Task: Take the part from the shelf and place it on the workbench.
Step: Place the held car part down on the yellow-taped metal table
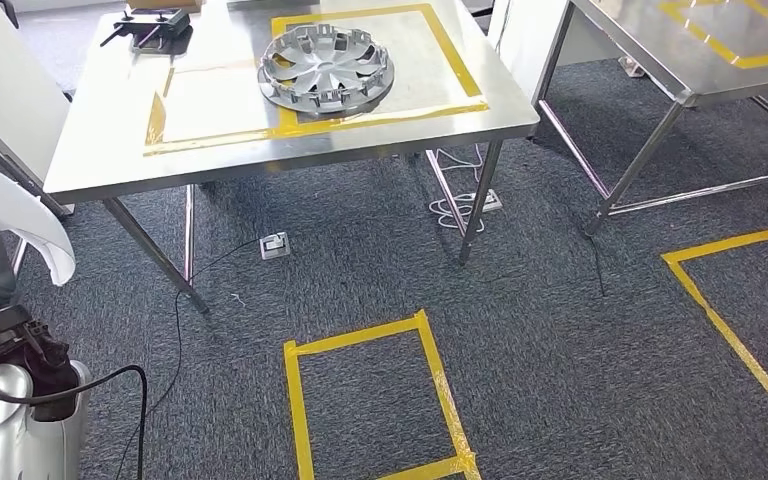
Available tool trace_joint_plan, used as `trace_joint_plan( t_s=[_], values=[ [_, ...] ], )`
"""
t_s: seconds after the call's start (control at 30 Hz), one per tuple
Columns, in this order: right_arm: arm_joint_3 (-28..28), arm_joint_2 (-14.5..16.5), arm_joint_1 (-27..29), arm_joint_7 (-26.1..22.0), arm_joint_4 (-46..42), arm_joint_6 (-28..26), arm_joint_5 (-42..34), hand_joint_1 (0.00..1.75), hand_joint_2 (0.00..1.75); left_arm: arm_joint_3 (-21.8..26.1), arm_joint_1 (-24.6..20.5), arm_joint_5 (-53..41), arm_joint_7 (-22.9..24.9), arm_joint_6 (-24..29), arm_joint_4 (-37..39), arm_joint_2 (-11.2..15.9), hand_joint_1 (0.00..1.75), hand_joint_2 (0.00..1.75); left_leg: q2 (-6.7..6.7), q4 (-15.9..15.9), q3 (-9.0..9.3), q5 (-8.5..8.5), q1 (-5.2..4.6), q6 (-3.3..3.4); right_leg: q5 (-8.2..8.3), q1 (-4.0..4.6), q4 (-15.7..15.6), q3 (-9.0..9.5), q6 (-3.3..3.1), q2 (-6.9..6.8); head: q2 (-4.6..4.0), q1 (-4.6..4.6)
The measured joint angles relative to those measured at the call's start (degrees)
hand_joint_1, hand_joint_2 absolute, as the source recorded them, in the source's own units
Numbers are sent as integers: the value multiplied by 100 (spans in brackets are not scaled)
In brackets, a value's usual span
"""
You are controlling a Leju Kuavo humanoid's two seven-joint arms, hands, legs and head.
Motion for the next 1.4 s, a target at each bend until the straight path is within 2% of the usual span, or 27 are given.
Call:
trace_joint_plan(
  t_s=[0.03,0.1,0.13,0.17,0.2,0.27,0.33,0.4,0.5,0.57,0.63,0.67,0.7,0.77,0.8,0.83,0.9,1.0,1.03,1.13,1.17,1.2,1.23,1.27,1.3,1.37,1.4],
  values=[
    [0,-2,-3,-3,0,-2,2,0,0,-1,-14,-7,1,-13,-1,-1,175,175,3,-35,45,-3,11,30,-99,-3,297,-170,-9,-6,0,7],
    [1,-1,-4,-6,0,-2,10,0,0,-4,-36,-29,2,-31,6,-5,175,175,-1,-41,76,-40,-7,69,-316,-6,1117,-689,-23,-7,0,13],
    [2,-1,1,-5,0,-2,17,0,0,-5,-38,-39,3,-31,14,-7,175,175,-6,-38,93,-63,-15,77,-350,-9,1399,-905,-7,-7,0,13],
    [2,-4,7,-5,0,-2,25,0,0,-4,-41,-48,4,-31,23,-7,175,175,-14,-36,119,-91,-20,76,-298,-11,1483,-1020,27,-7,0,13],
    [2,-9,11,-4,0,-1,33,0,0,-2,-49,-53,4,-30,34,-6,175,175,-22,-32,160,-125,-22,67,-146,-14,1313,-1002,76,-8,0,14],
    [3,-20,11,-4,0,0,43,0,0,4,-76,-57,5,-29,51,-3,175,175,-30,-25,259,-211,-23,33,281,-19,502,-698,150,-18,0,16],
    [5,-24,3,-3,0,2,51,0,0,9,-110,-58,9,-29,65,8,175,175,-34,5,323,-316,-54,-21,529,-13,-103,-413,101,-30,0,14],
    [6,-22,-5,3,0,4,55,0,0,11,-144,-58,14,-29,79,25,175,175,-36,22,344,-389,-69,-80,528,12,-200,-337,-10,-30,0,10],
    [8,-12,-16,10,-1,13,55,0,0,12,-180,-60,11,-28,87,53,175,175,-25,187,282,-520,-26,-178,477,-24,-217,-282,-122,-16,0,2],
    [9,-13,-19,8,-1,21,55,0,0,13,-188,-61,8,-27,96,75,175,175,-19,769,-40,-749,11,-253,430,-36,-223,-224,-189,-6,0,-6],
    [10,-11,-14,2,-1,31,55,0,0,13,-173,-61,7,-27,119,80,175,175,-17,1482,-511,-936,38,-301,373,-29,-222,-167,-228,-3,0,-6],
    [10,-10,-5,-3,-1,34,54,0,0,13,-160,-61,7,-26,131,80,175,175,-15,1642,-670,-893,44,-310,338,-26,-221,-127,-231,2,0,-7],
    [10,-10,5,-9,0,38,54,0,0,13,-151,-61,7,-25,139,80,175,175,-14,1586,-723,-734,47,-308,300,-25,-221,-76,-225,9,0,-8],
    [10,-5,18,-27,0,40,53,0,0,15,-147,-62,6,-24,144,80,175,175,-9,934,-546,-200,45,-269,217,-23,-226,35,-203,23,0,-7],
    [11,2,14,-34,0,40,53,0,0,19,-149,-62,5,-25,144,81,175,175,-6,580,-410,-9,29,-238,176,-6,-227,85,-182,28,0,-4],
    [11,10,8,-41,0,44,52,0,0,24,-152,-63,3,-25,144,84,175,175,-1,318,-306,86,11,-199,142,7,-228,114,-156,33,0,-4],
    [11,30,-2,-46,0,54,49,0,0,33,-155,-66,-6,-27,144,96,175,175,3,154,-223,57,-32,-122,98,28,-235,134,-97,36,0,-3],
    [11,43,-7,-51,-2,60,45,0,0,42,-159,-69,-23,-29,142,120,175,175,1,26,-106,59,-15,-6,24,27,-116,80,-33,12,0,0],
    [11,43,-10,-53,-2,60,45,0,0,42,-166,-69,-28,-30,141,122,175,175,3,-21,-54,61,0,30,-51,27,101,-35,-32,5,0,3],
    [11,45,-4,-56,-1,60,44,0,0,42,-169,-69,-34,-32,145,115,175,175,-2,-45,26,-6,-1,93,-368,8,1274,-780,-33,2,0,5],
    [11,43,2,-56,-1,60,43,0,0,42,-160,-69,-34,-32,147,113,175,175,-9,-43,55,-38,-4,95,-376,0,1503,-975,-1,2,0,5],
    [11,40,8,-55,0,60,41,0,0,42,-155,-69,-34,-32,148,111,175,175,-18,-41,93,-73,-4,87,-281,-10,1488,-1044,51,0,0,6],
    [11,34,13,-55,0,60,40,0,0,43,-150,-69,-34,-32,149,110,175,175,-26,-37,144,-114,-3,73,-100,-23,1243,-991,110,-3,0,7],
    [11,27,15,-55,0,60,39,0,0,43,-148,-68,-34,-32,149,110,175,175,-32,-29,203,-165,-2,53,136,-34,820,-840,162,-11,0,8],
    [11,23,15,-55,0,60,39,0,0,44,-149,-68,-34,-32,149,110,175,175,-34,-6,247,-227,-19,24,347,-36,384,-655,183,-23,0,12],
    [11,19,14,-55,0,60,39,0,0,43,-151,-69,-35,-32,151,111,175,175,-37,29,306,-342,-44,-40,558,-26,-141,-414,111,-39,0,10],
    [11,20,12,-55,0,60,39,0,0,41,-154,-69,-35,-32,152,112,175,175,-37,38,316,-383,-51,-73,556,-11,-190,-380,51,-41,0,8]
  ],
)
